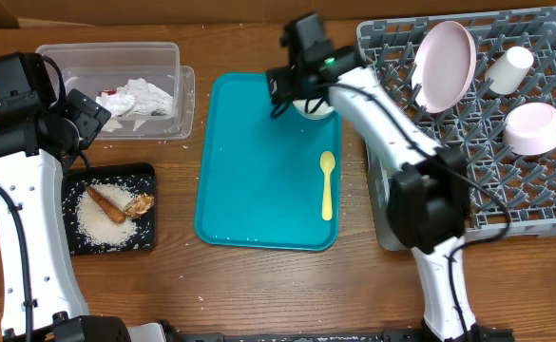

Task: Sort waste into correct bins and load items into the dishwasher
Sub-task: 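Move the right gripper back over the white saucer on the tray, then lower the right gripper and grasp the white saucer's rim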

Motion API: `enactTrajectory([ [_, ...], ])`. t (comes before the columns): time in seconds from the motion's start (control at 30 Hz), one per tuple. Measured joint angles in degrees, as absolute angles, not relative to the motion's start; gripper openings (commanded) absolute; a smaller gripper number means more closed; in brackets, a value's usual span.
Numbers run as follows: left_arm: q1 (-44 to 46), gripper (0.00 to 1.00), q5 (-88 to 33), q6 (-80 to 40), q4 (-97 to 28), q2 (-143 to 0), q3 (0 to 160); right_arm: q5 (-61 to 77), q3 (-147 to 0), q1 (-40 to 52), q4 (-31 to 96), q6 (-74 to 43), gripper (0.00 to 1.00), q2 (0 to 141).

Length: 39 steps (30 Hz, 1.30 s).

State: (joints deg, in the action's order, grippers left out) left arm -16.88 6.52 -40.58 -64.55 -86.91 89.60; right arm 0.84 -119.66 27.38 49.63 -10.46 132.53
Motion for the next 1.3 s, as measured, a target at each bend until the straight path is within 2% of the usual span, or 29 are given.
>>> enactTrajectory([
  [0.3, -16.88, 1.0, 6.52, -40.58, -64.55, -86.91, 89.6, -6.96, -119.61, 29.8, 49.52, -10.41, 0.82, 136.29],
  [0.43, -16.88, 1.0, 6.52, -40.58, -64.55, -86.91, 89.6, -8.45, -119.61, 29.61, 49.41, -10.17, 0.72, 137.36],
  [0.5, -16.88, 1.0, 6.52, -40.58, -64.58, -86.91, 89.6, -8.82, -119.61, 29.43, 49.25, -10.2, 0.71, 138.21],
  [0.57, -16.88, 1.0, 6.52, -40.58, -64.55, -86.91, 89.6, -9.08, -119.61, 29.36, 49.36, -10.24, 0.64, 138.96],
  [0.8, -16.88, 1.0, 6.52, -40.58, -64.55, -86.91, 89.6, -9.5, -119.59, 29.34, 49.32, -10.09, 0.34, 140.25],
  [0.9, -16.88, 1.0, 6.52, -40.58, -64.58, -86.91, 89.6, -9.47, -119.59, 29.34, 49.54, -10.35, 0.29, 140.22],
  [0.97, -16.88, 1.0, 6.52, -40.58, -64.55, -86.91, 89.6, -9.45, -119.59, 29.34, 49.74, -10.5, 0.22, 140.2],
  [1.03, -16.88, 1.0, 6.52, -40.58, -64.55, -86.91, 89.6, -9.45, -119.59, 29.34, 49.76, -10.81, 0.04, 140.07],
  [1.3, -16.88, 1.0, 6.52, -40.58, -64.55, -86.91, 89.6, -9.85, -119.59, 29.45, 51.22, -13.39, 0.04, 136.7],
])
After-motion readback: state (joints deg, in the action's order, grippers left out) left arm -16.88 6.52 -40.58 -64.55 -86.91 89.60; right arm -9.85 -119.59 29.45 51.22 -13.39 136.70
